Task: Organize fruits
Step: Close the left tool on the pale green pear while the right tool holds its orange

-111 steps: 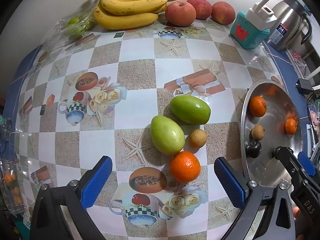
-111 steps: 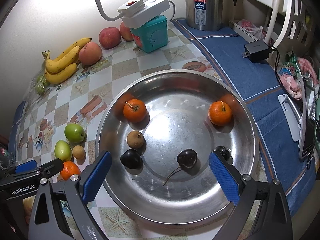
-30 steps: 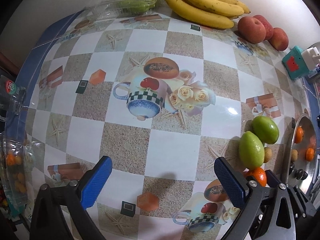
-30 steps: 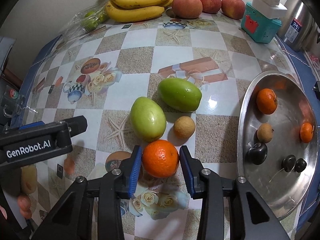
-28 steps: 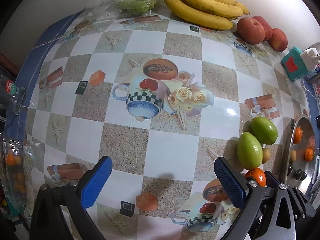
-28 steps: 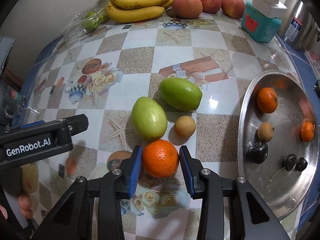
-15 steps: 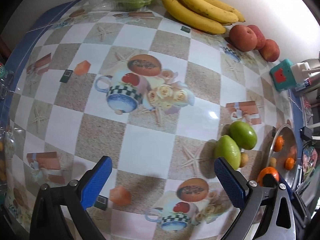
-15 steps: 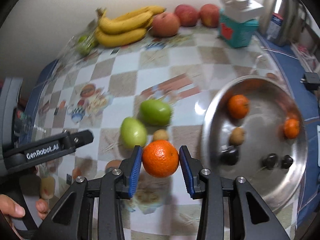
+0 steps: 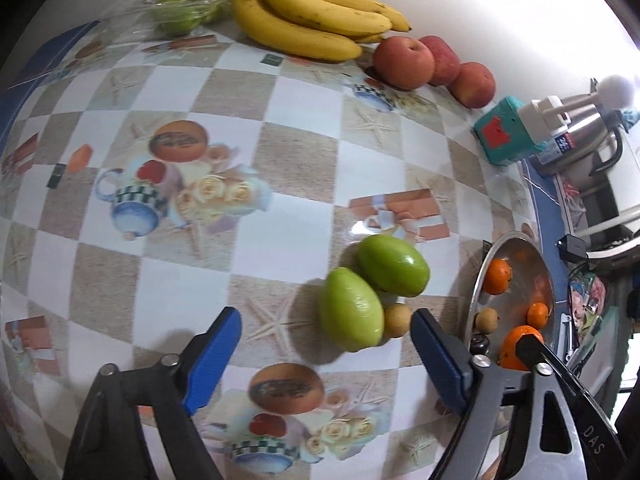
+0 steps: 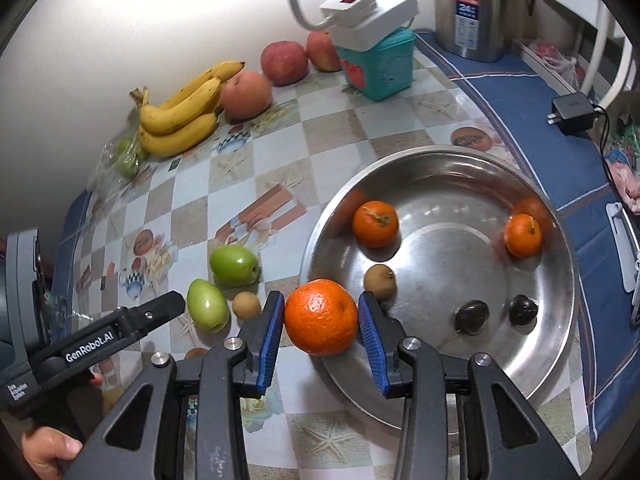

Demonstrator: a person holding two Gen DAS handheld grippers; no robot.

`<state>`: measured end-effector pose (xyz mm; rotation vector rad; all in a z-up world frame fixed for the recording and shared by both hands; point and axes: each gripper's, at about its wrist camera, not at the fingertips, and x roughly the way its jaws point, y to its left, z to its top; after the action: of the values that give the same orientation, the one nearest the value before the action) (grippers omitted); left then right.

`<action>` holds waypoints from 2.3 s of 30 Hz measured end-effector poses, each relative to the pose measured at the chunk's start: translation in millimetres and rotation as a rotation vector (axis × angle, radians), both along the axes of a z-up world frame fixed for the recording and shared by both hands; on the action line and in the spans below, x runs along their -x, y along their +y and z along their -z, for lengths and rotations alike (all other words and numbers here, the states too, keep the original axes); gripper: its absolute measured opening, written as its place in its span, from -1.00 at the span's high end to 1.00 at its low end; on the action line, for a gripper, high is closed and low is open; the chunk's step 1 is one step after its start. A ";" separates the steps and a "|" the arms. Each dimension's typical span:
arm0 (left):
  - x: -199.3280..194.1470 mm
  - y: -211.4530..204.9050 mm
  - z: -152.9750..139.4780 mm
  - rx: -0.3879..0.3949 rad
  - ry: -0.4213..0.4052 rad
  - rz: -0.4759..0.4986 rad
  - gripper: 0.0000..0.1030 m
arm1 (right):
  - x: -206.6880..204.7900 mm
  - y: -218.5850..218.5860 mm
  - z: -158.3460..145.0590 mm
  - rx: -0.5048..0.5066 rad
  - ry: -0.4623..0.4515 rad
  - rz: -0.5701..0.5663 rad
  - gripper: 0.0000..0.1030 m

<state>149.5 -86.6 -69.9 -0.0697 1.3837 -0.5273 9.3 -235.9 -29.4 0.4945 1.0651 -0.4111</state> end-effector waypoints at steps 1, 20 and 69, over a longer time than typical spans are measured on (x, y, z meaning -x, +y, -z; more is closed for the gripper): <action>1.4 -0.8 -0.1 0.000 0.000 0.003 -0.63 | 0.9 -1.3 -0.1 -0.001 -0.001 0.003 0.23; 4.8 -13.7 12.1 -0.006 0.015 0.017 0.04 | 5.3 -5.3 1.5 -0.013 0.000 0.001 0.23; 0.7 -2.6 26.5 0.009 0.108 0.023 -0.13 | 10.4 -17.1 9.8 -0.039 0.012 0.036 0.23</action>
<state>148.8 -89.2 -96.4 -0.0911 1.4893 -0.5554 -1.2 -253.0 -39.2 0.5469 1.0786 -0.4258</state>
